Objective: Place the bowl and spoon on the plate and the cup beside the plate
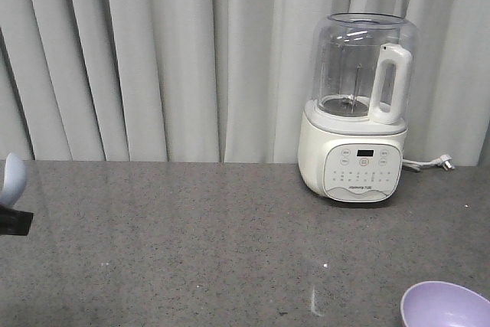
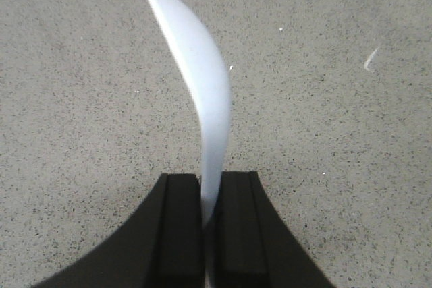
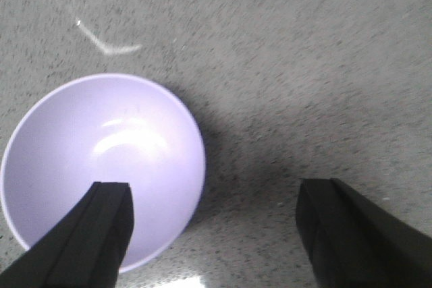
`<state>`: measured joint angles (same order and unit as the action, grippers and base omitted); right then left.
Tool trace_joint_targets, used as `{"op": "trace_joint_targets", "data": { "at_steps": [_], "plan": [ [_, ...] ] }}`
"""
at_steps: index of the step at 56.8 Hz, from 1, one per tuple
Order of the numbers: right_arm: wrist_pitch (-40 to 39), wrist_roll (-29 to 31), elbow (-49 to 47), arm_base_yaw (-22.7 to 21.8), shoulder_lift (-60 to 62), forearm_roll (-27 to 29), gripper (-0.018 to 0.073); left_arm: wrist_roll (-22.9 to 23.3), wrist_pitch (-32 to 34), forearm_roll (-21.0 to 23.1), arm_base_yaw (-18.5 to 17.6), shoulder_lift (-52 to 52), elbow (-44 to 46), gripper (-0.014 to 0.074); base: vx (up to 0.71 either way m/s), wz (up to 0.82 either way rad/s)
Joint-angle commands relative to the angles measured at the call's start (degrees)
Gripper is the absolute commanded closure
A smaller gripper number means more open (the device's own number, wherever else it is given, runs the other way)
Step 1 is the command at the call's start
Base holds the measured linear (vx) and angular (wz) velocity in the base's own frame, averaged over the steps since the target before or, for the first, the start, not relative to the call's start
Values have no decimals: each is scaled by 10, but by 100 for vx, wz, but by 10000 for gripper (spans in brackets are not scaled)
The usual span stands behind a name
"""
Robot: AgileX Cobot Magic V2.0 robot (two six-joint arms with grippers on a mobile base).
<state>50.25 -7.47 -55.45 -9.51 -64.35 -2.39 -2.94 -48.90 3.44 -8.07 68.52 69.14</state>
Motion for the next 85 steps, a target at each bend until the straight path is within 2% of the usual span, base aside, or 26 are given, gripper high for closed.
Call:
{"op": "trace_joint_targets", "data": {
  "at_steps": [1, 14, 30, 41, 46, 49, 58, 72, 85],
  "plan": [
    [-31, 19, -21, -5, -17, 24, 27, 2, 27, 8, -3, -21, 15, 603, 0, 0],
    [-45, 34, -21, -3, -87, 53, 27, 2, 27, 8, -3, -22, 15, 603, 0, 0],
    [-76, 35, -21, -3, -165, 53, 27, 2, 27, 8, -3, -22, 15, 603, 0, 0],
    [-80, 45, -21, -3, -206, 54, 64, 2, 27, 8, -3, -22, 15, 603, 0, 0],
    [-86, 47, -21, -3, -217, 54, 126, 2, 28, 6, -3, -22, 15, 603, 0, 0],
    [-91, 47, -21, -3, -220, 56, 197, 1, 28, 6, -3, -22, 15, 603, 0, 0],
    [-93, 63, -21, -3, -207, 57, 576, 1, 28, 6, -3, -22, 15, 603, 0, 0],
    [-90, 86, -21, -3, -123, 64, 571, -7, 31, 6, -3, -24, 15, 603, 0, 0],
    [-92, 165, -21, -3, 34, 147, 571, -11, 37, 24, -3, -46, 15, 603, 0, 0]
  ]
}}
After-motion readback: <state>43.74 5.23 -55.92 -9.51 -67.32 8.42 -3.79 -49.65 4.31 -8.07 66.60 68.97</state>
